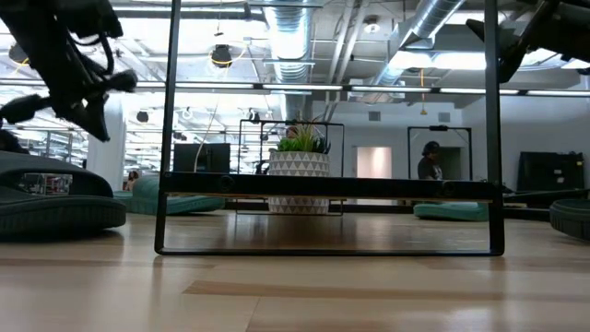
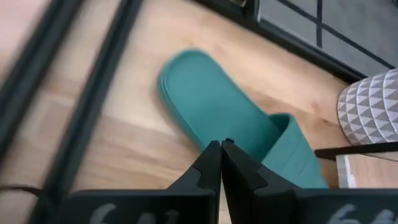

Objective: Pick and place slides into the shelf
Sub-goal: Put the left blue slides on the shelf

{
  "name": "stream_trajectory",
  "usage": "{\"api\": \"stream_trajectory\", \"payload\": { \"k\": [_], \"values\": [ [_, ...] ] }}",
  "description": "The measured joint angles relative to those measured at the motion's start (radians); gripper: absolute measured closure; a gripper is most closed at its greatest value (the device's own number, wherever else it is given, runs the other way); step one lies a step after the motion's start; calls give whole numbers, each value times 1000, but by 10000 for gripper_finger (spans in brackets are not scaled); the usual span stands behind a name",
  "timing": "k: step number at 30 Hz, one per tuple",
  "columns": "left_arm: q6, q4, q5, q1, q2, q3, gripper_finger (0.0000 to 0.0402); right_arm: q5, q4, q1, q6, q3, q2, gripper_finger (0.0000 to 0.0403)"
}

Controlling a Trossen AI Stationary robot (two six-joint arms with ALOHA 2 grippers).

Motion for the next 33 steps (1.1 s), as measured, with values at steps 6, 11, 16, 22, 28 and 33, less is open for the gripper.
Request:
{"api": "stream_trajectory", "payload": {
  "k": [6,11,16,22,28,33],
  "values": [
    [211,228,145,21,0,-87,401,0,-8,0,0,0,0,147],
    [568,320,258,63,3,-92,401,0,-25,0,0,0,0,147],
    [924,317,298,77,3,-90,401,0,-24,0,0,0,0,147],
    [1087,426,490,75,3,-88,401,0,-24,0,0,0,0,147],
    [1015,429,545,77,3,-88,396,0,-29,0,0,0,0,147],
    [981,390,576,77,20,-63,359,-1,-30,0,0,0,0,147]
  ]
}}
